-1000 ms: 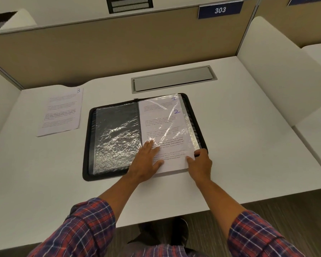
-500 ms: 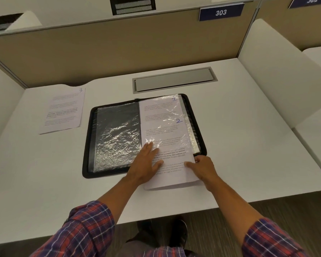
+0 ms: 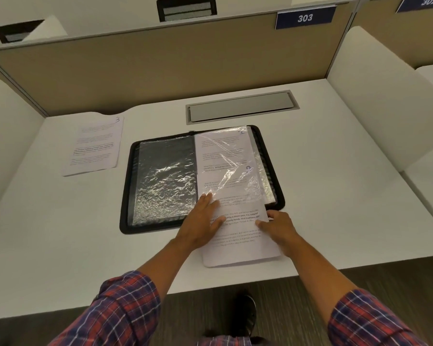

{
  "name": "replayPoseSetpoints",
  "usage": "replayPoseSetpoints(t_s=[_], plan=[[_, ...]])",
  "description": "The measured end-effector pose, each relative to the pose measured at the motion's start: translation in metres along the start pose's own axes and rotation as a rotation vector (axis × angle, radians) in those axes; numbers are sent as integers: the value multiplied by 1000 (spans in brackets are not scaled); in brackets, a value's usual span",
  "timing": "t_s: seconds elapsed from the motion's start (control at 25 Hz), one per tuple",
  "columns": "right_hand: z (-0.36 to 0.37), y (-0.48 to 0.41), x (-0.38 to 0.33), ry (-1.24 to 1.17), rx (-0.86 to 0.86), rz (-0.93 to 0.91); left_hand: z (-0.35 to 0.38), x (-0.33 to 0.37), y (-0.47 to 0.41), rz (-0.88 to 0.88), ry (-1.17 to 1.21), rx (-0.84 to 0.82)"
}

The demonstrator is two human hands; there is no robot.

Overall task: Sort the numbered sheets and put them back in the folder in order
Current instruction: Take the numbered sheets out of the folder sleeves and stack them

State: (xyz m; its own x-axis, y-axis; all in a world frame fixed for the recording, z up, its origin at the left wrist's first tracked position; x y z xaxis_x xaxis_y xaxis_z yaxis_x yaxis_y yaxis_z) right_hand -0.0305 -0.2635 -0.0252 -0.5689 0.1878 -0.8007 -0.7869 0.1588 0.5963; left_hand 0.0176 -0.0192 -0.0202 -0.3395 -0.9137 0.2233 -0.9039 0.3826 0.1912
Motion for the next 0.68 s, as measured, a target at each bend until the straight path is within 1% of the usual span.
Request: replayPoseSetpoints(t_s=[0.2, 0.32, 0.4, 0.52, 0.68], plan=[[1, 17, 8, -26, 20, 111, -1, -1, 14, 6, 11, -10], [5, 33, 20, -57, -8, 168, 2, -3, 31, -39, 77, 5], [6, 44, 31, -72, -7, 153, 5, -5, 44, -68, 113, 7], [8, 66, 43, -129, -1, 125, 8, -7, 68, -63, 116, 38], [10, 88, 54, -183, 0, 103, 0, -5, 98, -122, 259, 127]])
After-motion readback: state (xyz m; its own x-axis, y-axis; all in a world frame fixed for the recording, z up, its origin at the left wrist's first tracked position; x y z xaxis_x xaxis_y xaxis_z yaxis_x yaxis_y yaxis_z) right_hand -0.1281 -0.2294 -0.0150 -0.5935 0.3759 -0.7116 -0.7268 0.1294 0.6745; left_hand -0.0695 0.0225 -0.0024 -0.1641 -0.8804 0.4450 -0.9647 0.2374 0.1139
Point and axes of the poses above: each hand's wrist, its own y-axis away from the middle knuckle, its own z-axis out of the palm, x = y × z, the point moved 4 cm from there along -y, towards the middle knuckle, and after that the axes turned 15 degrees about -y, right-handed, at the moved point
